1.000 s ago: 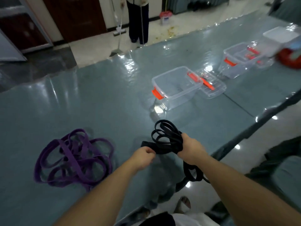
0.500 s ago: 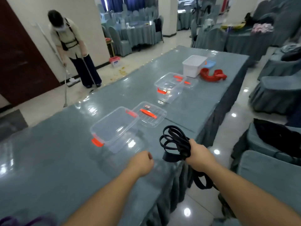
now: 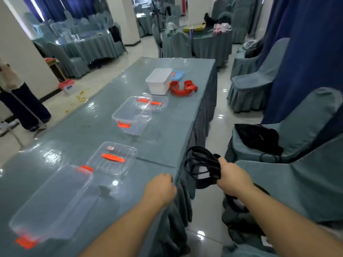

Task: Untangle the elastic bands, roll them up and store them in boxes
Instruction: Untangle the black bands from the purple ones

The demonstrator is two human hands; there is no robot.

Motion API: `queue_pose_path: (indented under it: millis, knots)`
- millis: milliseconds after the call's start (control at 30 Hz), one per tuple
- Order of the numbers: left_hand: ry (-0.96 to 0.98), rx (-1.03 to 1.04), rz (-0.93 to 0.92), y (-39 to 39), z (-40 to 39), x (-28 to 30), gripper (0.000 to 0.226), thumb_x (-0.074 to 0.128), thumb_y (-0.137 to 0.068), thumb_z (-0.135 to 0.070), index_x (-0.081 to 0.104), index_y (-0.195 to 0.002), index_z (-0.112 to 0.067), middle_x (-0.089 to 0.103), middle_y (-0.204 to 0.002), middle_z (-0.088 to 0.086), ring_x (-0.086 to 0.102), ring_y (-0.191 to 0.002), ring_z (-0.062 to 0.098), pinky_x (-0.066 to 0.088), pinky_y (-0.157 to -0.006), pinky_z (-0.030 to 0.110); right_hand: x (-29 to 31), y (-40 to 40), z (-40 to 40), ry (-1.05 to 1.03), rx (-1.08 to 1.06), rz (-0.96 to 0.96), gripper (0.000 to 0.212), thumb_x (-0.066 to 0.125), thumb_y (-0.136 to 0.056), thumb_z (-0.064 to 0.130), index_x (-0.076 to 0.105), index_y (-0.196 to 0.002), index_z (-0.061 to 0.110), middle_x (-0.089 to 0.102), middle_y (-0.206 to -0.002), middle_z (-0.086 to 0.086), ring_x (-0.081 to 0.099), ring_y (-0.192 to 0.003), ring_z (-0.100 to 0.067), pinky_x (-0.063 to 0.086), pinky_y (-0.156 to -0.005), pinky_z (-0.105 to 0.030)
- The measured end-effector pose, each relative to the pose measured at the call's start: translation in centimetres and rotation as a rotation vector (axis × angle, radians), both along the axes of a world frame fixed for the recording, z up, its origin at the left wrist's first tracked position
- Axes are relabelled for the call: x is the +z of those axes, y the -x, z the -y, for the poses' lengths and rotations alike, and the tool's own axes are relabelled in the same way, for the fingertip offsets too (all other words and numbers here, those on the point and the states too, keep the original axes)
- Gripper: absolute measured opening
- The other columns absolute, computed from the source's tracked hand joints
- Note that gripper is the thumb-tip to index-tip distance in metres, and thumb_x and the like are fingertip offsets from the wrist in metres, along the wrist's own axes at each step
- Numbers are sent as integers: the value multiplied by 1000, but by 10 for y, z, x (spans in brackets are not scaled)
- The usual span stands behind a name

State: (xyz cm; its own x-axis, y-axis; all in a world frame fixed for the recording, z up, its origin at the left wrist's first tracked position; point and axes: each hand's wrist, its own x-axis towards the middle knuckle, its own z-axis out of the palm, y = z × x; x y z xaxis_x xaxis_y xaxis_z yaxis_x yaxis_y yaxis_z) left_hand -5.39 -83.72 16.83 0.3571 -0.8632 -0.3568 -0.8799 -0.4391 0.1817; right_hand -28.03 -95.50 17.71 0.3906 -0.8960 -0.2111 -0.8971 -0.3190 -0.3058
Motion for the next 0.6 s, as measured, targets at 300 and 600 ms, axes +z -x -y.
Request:
queue_pose_path:
  millis: [300, 600]
  knots:
    - [-44, -149, -121, -40, 125, -23, 37, 48, -98, -34, 60, -128, -15, 62, -132, 9, 61, -120, 31, 52, -101, 42, 6, -19, 88, 2, -158, -9, 26, 61, -85, 24, 40, -102, 25, 61, -83, -1, 62, -73, -25, 55, -60, -40]
    - [-106, -189, -204, -60, 201, -35, 32, 50, -98, -31, 59, -125, -17, 63, -126, 6, 62, -111, 29, 55, -96, 43, 14, -51, 162, 81, -212, 30, 30, 64, -83, 22, 40, -101, 26, 59, -80, 1, 59, -70, -23, 43, -53, -33]
